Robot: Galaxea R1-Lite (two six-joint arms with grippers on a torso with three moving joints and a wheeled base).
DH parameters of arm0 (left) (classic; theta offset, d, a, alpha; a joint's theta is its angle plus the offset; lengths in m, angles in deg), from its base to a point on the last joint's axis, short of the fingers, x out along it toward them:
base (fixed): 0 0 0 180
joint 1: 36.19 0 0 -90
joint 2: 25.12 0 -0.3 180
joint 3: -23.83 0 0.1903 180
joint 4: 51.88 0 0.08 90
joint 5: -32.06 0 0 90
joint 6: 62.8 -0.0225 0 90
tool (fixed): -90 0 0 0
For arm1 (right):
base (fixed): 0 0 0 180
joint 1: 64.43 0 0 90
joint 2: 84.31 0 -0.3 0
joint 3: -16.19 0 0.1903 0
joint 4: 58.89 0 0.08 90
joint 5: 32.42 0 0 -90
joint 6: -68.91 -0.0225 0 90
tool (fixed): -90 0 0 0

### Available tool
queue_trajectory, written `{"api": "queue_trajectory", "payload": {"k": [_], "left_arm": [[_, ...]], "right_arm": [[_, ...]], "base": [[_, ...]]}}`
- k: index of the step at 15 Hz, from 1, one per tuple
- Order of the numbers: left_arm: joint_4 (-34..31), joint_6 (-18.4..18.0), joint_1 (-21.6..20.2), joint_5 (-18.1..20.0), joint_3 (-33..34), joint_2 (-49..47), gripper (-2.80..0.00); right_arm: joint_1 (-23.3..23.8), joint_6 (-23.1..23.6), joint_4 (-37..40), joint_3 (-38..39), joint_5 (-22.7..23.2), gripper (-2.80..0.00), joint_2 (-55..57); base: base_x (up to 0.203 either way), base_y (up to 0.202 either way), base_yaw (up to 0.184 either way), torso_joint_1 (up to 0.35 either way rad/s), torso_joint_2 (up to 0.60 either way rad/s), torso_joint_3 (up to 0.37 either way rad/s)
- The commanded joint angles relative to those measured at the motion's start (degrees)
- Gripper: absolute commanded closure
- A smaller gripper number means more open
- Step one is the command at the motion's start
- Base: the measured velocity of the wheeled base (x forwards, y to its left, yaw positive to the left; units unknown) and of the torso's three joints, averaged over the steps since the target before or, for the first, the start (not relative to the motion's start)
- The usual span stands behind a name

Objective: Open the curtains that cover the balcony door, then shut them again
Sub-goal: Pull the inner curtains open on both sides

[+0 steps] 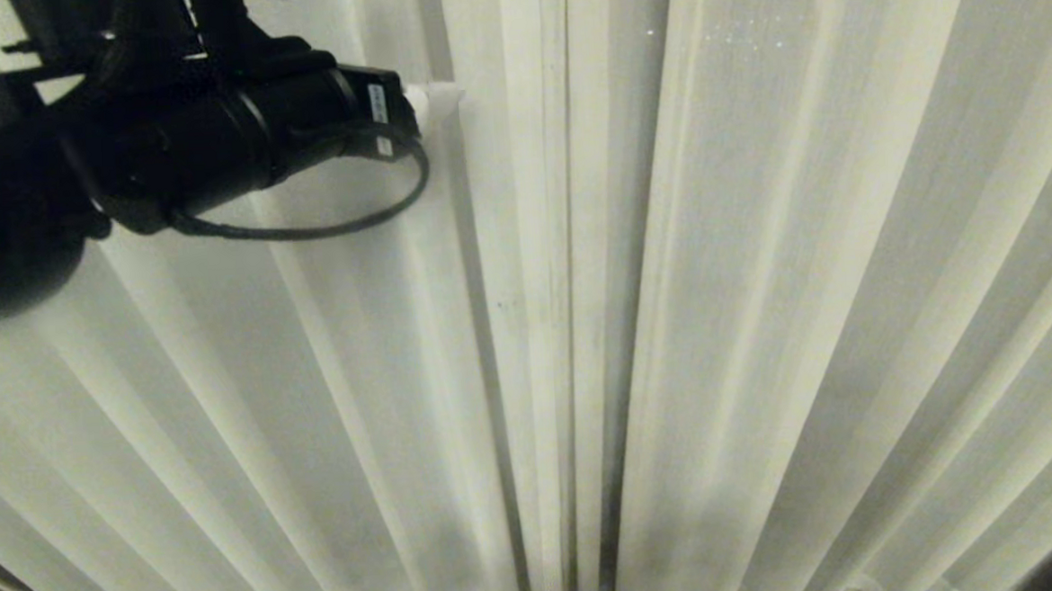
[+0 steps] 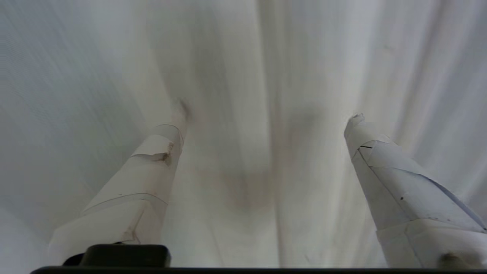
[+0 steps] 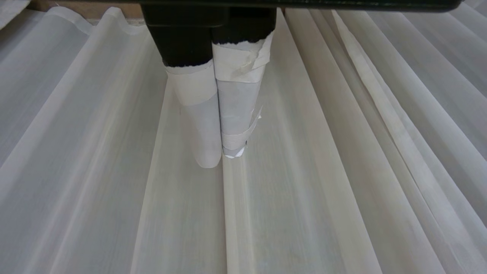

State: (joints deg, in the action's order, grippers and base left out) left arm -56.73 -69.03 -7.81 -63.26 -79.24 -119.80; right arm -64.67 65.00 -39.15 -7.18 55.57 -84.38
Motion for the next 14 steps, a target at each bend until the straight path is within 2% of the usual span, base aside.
{"api": "queue_trajectory", "payload": {"k": [1, 7, 9, 11, 14], "left_arm": [[0.12, -0.51, -0.31, -1.14, -3.68, -4.27, -2.80], [0.05, -2.14, -0.61, -5.23, -15.79, -12.85, -2.80], [0.11, -3.13, -0.57, -7.17, -18.18, -14.32, -2.80], [0.04, -4.71, -0.52, -7.60, -20.18, -15.36, -2.80], [0.05, -4.84, -0.52, -7.67, -21.51, -16.41, -2.80]], "right_arm": [[0.07, -0.04, -0.06, 0.00, -0.01, 0.00, 0.07], [-0.02, -0.04, -0.06, 0.00, -0.01, 0.00, 0.07], [-0.02, -0.04, -0.06, 0.00, -0.01, 0.00, 0.07], [-0.02, -0.04, -0.06, 0.00, -0.01, 0.00, 0.07], [-0.02, -0.04, -0.06, 0.00, -0.01, 0.00, 0.07]], "base": [[0.000, 0.000, 0.000, 0.000, 0.00, 0.000], [0.000, 0.000, 0.000, 0.000, 0.00, 0.000], [0.000, 0.000, 0.000, 0.000, 0.00, 0.000], [0.000, 0.000, 0.000, 0.000, 0.00, 0.000], [0.000, 0.000, 0.000, 0.000, 0.00, 0.000]]}}
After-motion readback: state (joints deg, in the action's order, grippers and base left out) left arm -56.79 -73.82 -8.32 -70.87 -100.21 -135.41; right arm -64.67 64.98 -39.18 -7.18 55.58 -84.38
